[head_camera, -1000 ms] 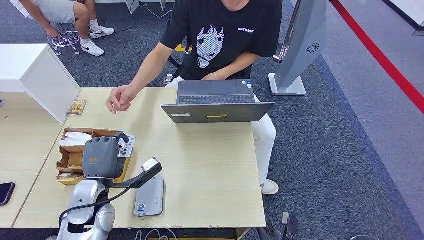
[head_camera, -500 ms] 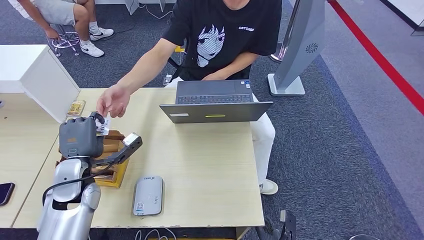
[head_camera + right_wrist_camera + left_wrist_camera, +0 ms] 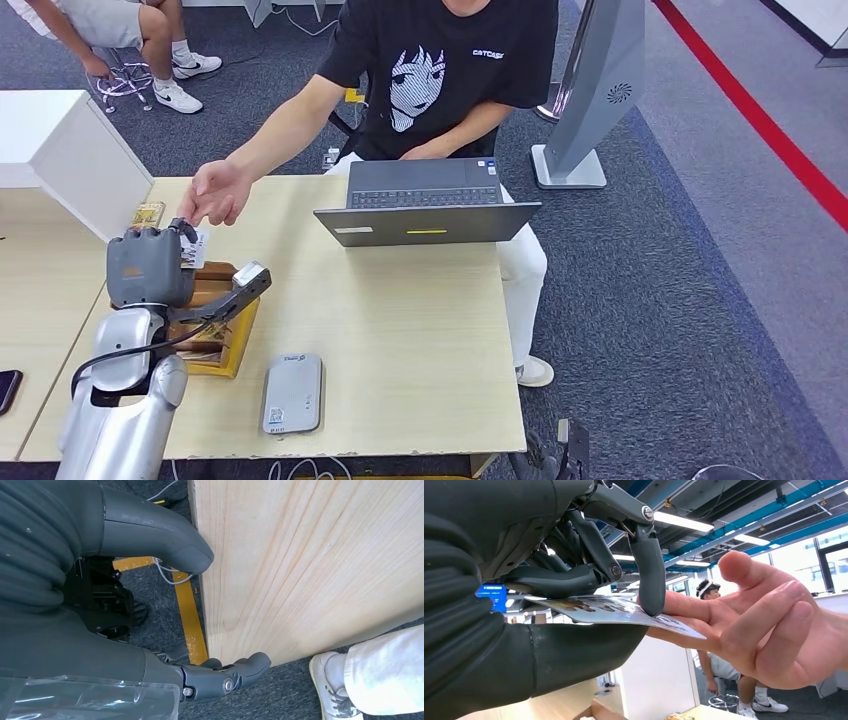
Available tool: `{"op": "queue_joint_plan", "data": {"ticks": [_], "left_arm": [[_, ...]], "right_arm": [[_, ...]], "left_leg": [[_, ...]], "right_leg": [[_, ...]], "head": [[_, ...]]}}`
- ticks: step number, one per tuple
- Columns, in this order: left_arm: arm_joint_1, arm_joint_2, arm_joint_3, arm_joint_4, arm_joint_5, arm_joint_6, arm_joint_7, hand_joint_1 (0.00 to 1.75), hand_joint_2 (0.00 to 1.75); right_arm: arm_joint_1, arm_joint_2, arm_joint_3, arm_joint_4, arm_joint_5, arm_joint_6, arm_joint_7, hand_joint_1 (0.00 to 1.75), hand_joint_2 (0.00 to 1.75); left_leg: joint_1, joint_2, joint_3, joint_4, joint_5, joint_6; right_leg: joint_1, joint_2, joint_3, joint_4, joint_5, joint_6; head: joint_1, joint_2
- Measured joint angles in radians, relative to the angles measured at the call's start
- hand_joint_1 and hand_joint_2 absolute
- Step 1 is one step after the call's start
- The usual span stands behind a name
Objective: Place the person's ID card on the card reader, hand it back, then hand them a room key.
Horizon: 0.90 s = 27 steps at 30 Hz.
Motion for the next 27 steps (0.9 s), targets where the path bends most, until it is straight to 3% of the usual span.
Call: {"op": "queue_joint_plan", "data": {"ticks": [2, 3, 13, 27], "left_arm": [[0.000, 0.001, 0.003, 0.000, 0.000, 0.000, -0.001, 0.05, 1.75], [0.000, 0.001, 0.006, 0.000, 0.000, 0.001, -0.004, 0.00, 1.75], [0.033, -0.014, 0.069, -0.053, 0.001, 0.012, -0.081, 0.00, 1.75], [0.085, -0.026, 0.096, -0.143, 0.012, 0.033, -0.133, 0.00, 1.75]], "right_arm": [[0.000, 0.000, 0.001, 0.000, 0.000, 0.000, 0.000, 0.00, 1.75], [0.000, 0.000, 0.001, 0.000, 0.000, 0.000, 0.000, 0.00, 1.75], [0.001, 0.000, 0.001, 0.000, -0.008, 0.000, -0.004, 0.00, 1.75], [0.004, 0.000, 0.001, 0.000, -0.017, 0.000, -0.007, 0.00, 1.75]], "left_leg": [[0.000, 0.000, 0.000, 0.000, 0.000, 0.000], [0.000, 0.000, 0.000, 0.000, 0.000, 0.000], [0.000, 0.000, -0.001, 0.000, 0.000, 0.000], [0.000, 0.000, -0.001, 0.000, 0.000, 0.000]], "right_leg": [[0.000, 0.000, 0.000, 0.000, 0.000, 0.000], [0.000, 0.000, -0.001, 0.000, 0.000, 0.000], [0.000, 0.000, -0.001, 0.000, 0.000, 0.000], [0.000, 0.000, -0.001, 0.000, 0.000, 0.000]], "head": [[0.000, 0.000], [0.000, 0.000], [0.000, 0.000], [0.000, 0.000]]}}
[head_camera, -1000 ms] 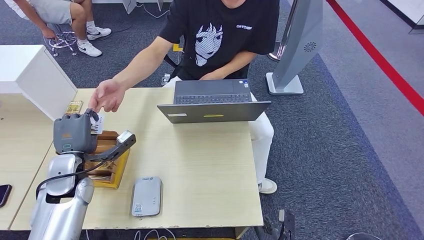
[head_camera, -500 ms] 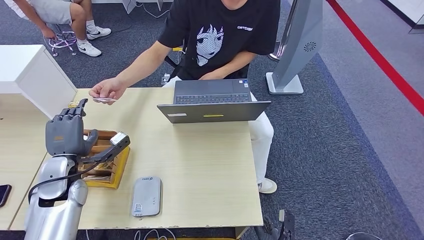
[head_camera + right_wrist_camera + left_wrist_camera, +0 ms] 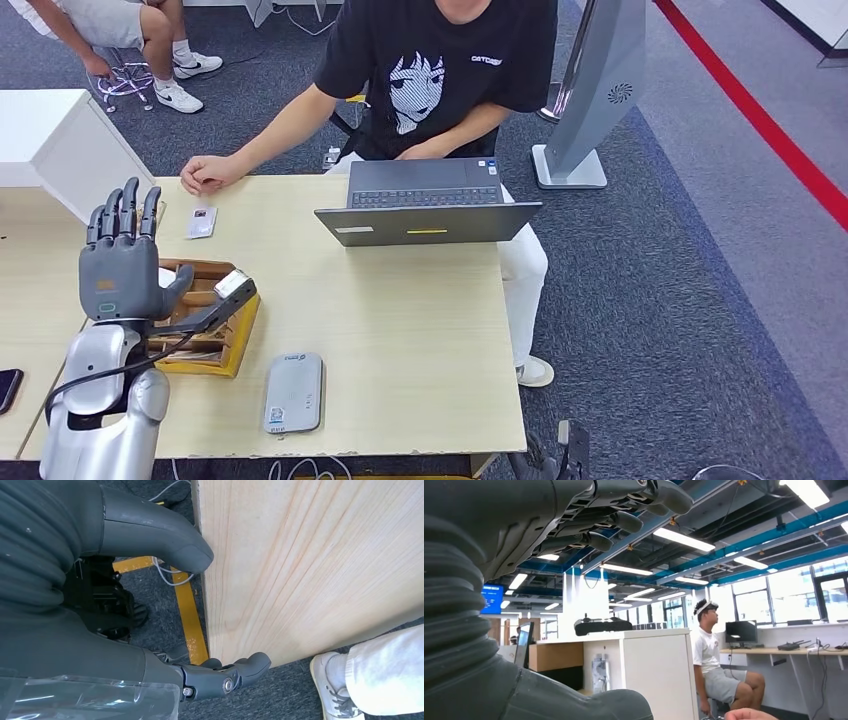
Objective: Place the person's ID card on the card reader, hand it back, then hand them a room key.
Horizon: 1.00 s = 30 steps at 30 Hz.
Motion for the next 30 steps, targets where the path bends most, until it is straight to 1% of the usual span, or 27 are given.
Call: {"op": "queue_joint_plan", "data": {"ticks": [4, 7, 13, 17, 19, 21, 24, 26, 30], "left_arm": [[0.054, -0.008, 0.002, -0.060, 0.023, 0.011, -0.066, 0.00, 1.75], [0.093, -0.014, 0.002, -0.097, 0.025, 0.011, -0.084, 0.00, 1.75], [0.115, -0.019, 0.002, -0.131, 0.026, 0.010, -0.088, 0.00, 1.75], [0.139, -0.018, -0.005, -0.148, 0.035, -0.009, -0.130, 0.00, 1.75], [0.179, -0.016, -0.025, -0.167, 0.054, -0.031, -0.165, 0.00, 1.75], [0.233, -0.009, -0.065, -0.186, 0.065, -0.044, -0.187, 0.00, 1.75], [0.296, 0.009, -0.126, -0.200, 0.055, -0.047, -0.180, 0.00, 1.75], [0.320, 0.020, -0.148, -0.202, 0.050, -0.046, -0.165, 0.00, 1.75], [0.341, 0.039, -0.157, -0.202, 0.055, -0.049, -0.150, 0.00, 1.75]], "right_arm": [[0.004, 0.000, 0.000, 0.000, -0.011, 0.001, -0.010, 0.00, 1.75], [0.007, 0.000, 0.000, 0.000, -0.012, 0.002, -0.014, 0.00, 1.75], [0.007, 0.000, 0.000, 0.000, -0.012, 0.002, -0.015, 0.00, 1.75], [0.008, 0.000, -0.001, 0.000, -0.023, 0.002, -0.020, 0.00, 1.75], [0.011, 0.000, -0.002, 0.000, -0.030, 0.002, -0.028, 0.00, 1.75], [0.015, 0.000, -0.005, 0.000, -0.032, 0.003, -0.037, 0.00, 1.75], [0.017, 0.000, -0.010, 0.000, -0.030, 0.003, -0.045, 0.00, 1.75], [0.017, 0.000, -0.012, -0.001, -0.027, 0.002, -0.047, 0.00, 1.75], [0.018, 0.000, -0.015, -0.004, -0.023, 0.002, -0.048, 0.00, 1.75]], "left_leg": [[0.000, 0.000, 0.000, 0.000, 0.000, 0.000], [0.000, -0.002, -0.001, 0.000, 0.000, 0.000], [-0.001, -0.002, -0.001, 0.000, 0.000, 0.001], [-0.001, -0.002, -0.001, 0.000, 0.000, 0.001], [-0.002, -0.002, -0.001, 0.000, -0.001, 0.001], [-0.002, -0.002, -0.001, 0.000, -0.001, 0.001], [-0.003, -0.004, -0.002, 0.000, -0.001, 0.002], [-0.003, -0.005, -0.002, 0.000, -0.002, 0.003], [-0.003, -0.006, -0.003, 0.000, -0.002, 0.004]], "right_leg": [[0.000, 0.000, 0.000, 0.000, 0.000, 0.000], [0.000, -0.002, 0.000, 0.000, -0.001, 0.001], [0.000, -0.002, -0.001, 0.000, 0.000, 0.001], [0.000, -0.002, 0.000, 0.000, 0.000, 0.001], [-0.001, -0.002, 0.000, 0.000, -0.001, 0.002], [-0.001, -0.003, 0.000, 0.000, -0.002, 0.003], [-0.002, -0.004, -0.001, -0.001, -0.003, 0.004], [-0.002, -0.004, -0.001, -0.001, -0.003, 0.004], [-0.002, -0.006, 0.000, -0.001, -0.003, 0.004]], "head": [[0.000, 0.000], [0.000, 0.000], [0.000, 0.000], [0.000, 0.000], [0.000, 0.000], [0.000, 0.000], [0.000, 0.000], [0.000, 0.000], [0.000, 0.000]]}}
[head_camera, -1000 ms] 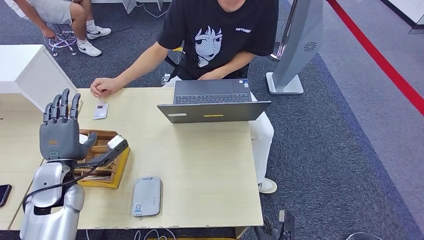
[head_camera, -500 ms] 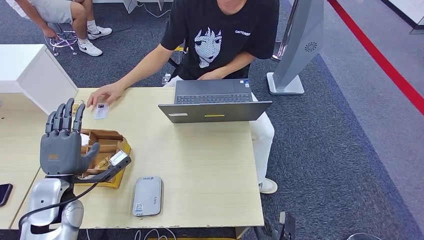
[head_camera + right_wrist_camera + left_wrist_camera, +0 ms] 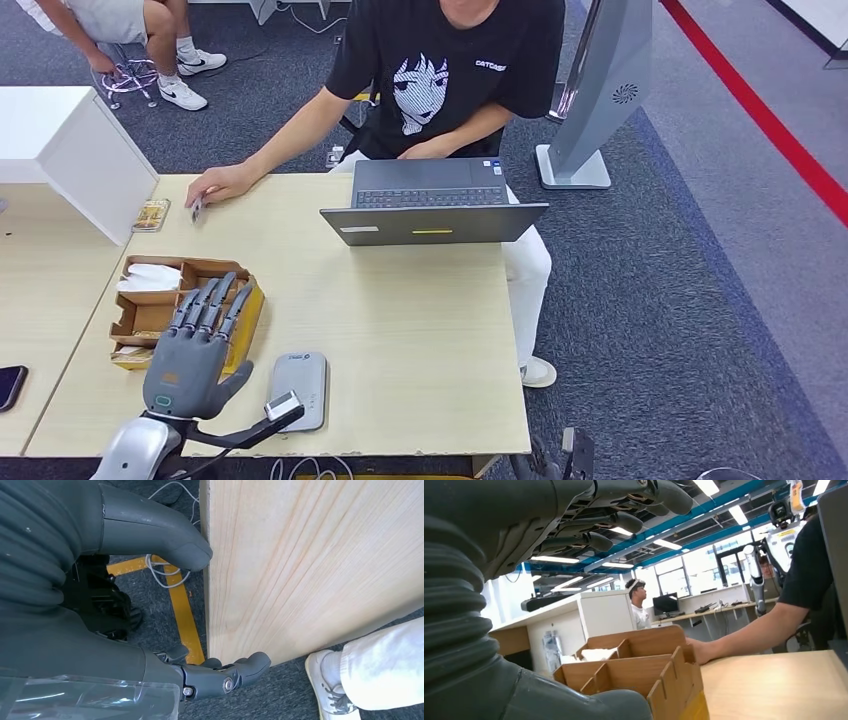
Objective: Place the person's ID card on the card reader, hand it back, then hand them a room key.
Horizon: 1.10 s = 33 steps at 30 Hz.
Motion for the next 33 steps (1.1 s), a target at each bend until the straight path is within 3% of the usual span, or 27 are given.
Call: {"op": "queue_joint_plan", "data": {"ticks": [9, 14, 33], "left_arm": [[0.020, 0.020, 0.001, 0.014, -0.003, -0.009, 0.000, 0.00, 1.75], [0.019, 0.031, 0.013, 0.037, -0.060, 0.002, 0.040, 0.00, 1.75], [-0.043, 0.080, 0.218, 0.243, -0.051, 0.051, 0.014, 0.00, 1.75]], "right_arm": [[0.000, 0.000, -0.009, -0.001, 0.019, 0.000, 0.000, 0.00, 1.75], [0.000, 0.001, -0.013, -0.002, 0.033, 0.000, 0.001, 0.00, 1.75], [-0.017, 0.019, -0.013, -0.004, 0.071, 0.015, 0.020, 0.00, 1.75]], "left_leg": [[0.000, -0.001, -0.001, 0.000, 0.000, 0.000], [0.000, -0.001, -0.001, 0.000, 0.000, 0.000], [0.000, -0.007, -0.001, 0.000, 0.001, 0.000]], "right_leg": [[0.000, -0.001, 0.000, 0.000, 0.000, 0.000], [0.000, -0.002, 0.000, 0.000, 0.000, 0.000], [0.000, -0.006, 0.001, 0.000, 0.000, 0.000]], "head": [[0.000, 0.000], [0.000, 0.000], [0.000, 0.000]]}}
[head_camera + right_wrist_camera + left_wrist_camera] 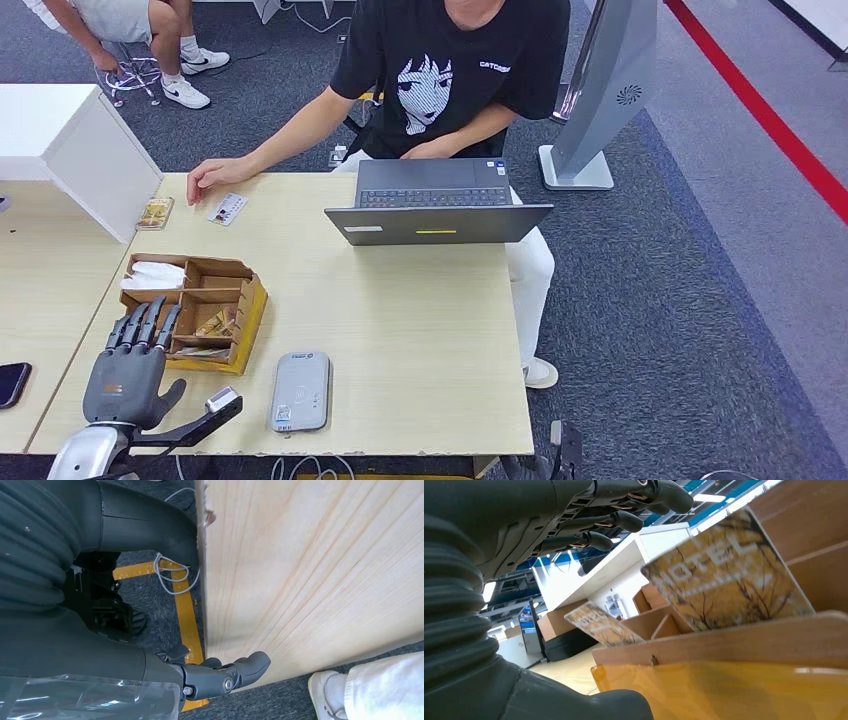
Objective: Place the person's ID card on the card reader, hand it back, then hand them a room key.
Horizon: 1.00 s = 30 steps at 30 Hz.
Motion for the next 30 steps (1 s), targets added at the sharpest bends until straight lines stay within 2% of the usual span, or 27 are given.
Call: {"op": "queue_joint_plan", "data": {"ticks": [14, 30], "left_arm": [[-0.007, -0.002, 0.007, 0.025, -0.004, 0.002, -0.004, 0.00, 1.75], [-0.023, -0.031, 0.007, 0.048, -0.011, 0.008, -0.016, 0.00, 1.75]], "right_arm": [[-0.003, 0.001, 0.001, 0.000, 0.001, 0.000, 0.001, 0.00, 1.75], [-0.006, 0.003, 0.004, 0.000, 0.002, -0.002, 0.004, 0.00, 1.75]], "left_leg": [[0.000, 0.000, 0.000, 0.000, 0.000, 0.000], [0.000, 0.000, 0.000, 0.000, 0.000, 0.000]], "right_leg": [[0.000, 0.000, 0.000, 0.000, 0.000, 0.000], [0.000, -0.001, 0.000, 0.000, 0.000, 0.000]], "head": [[0.000, 0.000], [0.000, 0.000]]}}
